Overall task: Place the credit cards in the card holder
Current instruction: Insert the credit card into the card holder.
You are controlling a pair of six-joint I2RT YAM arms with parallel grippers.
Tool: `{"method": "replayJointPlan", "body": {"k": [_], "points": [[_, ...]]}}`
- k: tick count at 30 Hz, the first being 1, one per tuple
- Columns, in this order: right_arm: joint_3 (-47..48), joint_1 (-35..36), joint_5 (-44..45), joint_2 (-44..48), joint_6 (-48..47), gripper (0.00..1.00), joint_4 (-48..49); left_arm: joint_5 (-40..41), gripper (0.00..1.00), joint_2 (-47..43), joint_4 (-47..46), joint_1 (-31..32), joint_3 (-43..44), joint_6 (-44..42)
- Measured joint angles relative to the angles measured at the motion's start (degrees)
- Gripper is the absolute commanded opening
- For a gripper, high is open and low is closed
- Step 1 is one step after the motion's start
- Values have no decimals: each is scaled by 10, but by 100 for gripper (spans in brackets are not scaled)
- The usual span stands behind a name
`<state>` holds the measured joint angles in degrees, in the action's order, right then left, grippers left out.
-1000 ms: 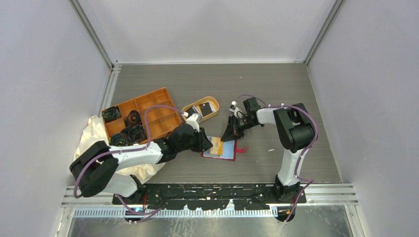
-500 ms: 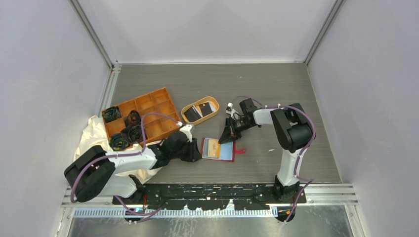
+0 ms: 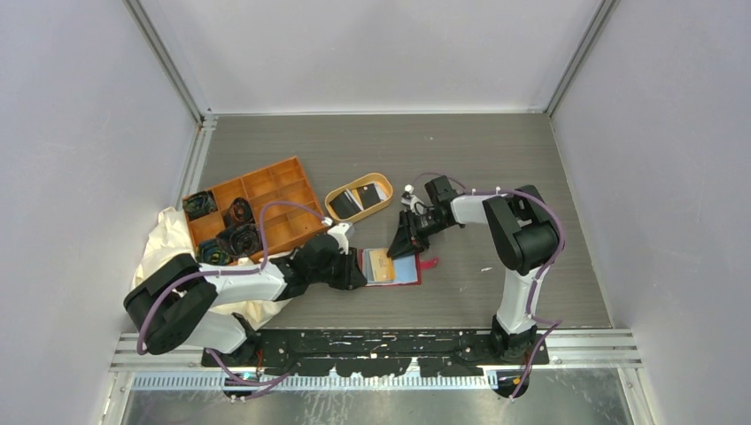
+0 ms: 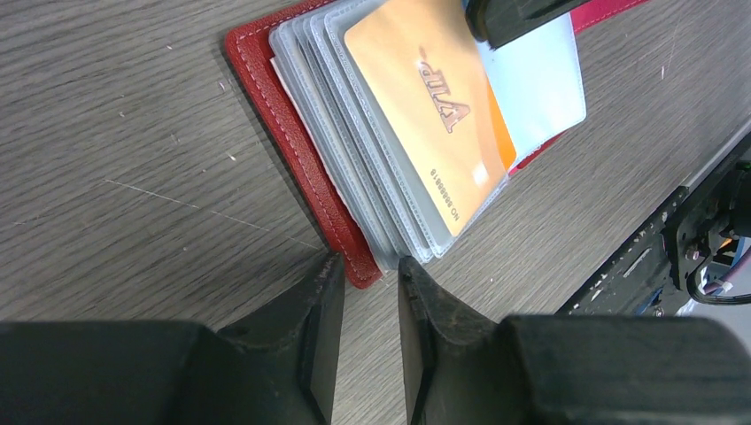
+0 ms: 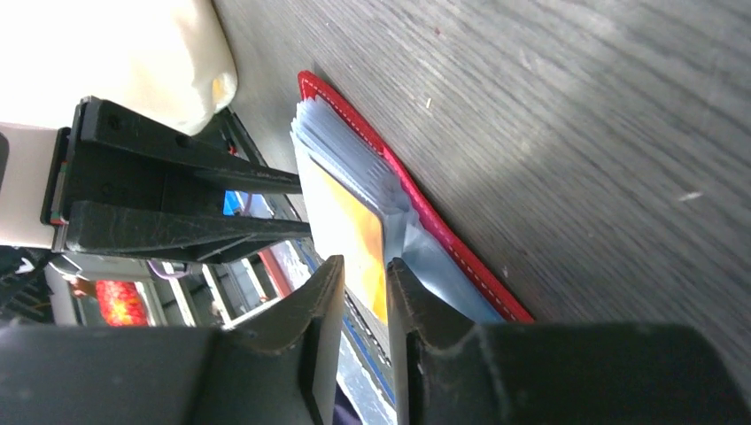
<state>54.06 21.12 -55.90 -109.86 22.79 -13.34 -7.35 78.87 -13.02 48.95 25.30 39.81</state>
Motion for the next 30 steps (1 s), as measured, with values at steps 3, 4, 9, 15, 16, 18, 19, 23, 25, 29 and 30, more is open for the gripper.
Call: {"method": "replayJointPlan", "body": {"k": [3,4,9,15,16,18,19,23,25,29,30], "points": [[16,-11,12,10,-35,33,-40,1,30,-2,1,0,-1,0],[19,-17,19,19,-48,32,-55,2,29,-4,2,0,-2,0],[29,-35,59,57,-95,15,-104,14,25,-23,11,0,-5,1],[46,8,107,56,-125,6,-153,37,22,-31,24,0,-5,3],[50,18,116,52,-128,6,-159,39,22,-31,28,0,-4,3],[56,35,133,45,-134,5,-169,40,20,-26,34,0,-1,3],[57,42,141,41,-136,5,-172,41,20,-21,36,0,1,3],[57,55,170,34,-141,5,-188,38,18,4,35,0,18,4],[59,62,176,33,-141,5,-192,36,17,16,34,0,27,4],[70,82,189,31,-144,5,-198,27,16,37,26,0,41,4],[72,87,191,31,-145,5,-201,25,15,40,25,-1,43,4]]}}
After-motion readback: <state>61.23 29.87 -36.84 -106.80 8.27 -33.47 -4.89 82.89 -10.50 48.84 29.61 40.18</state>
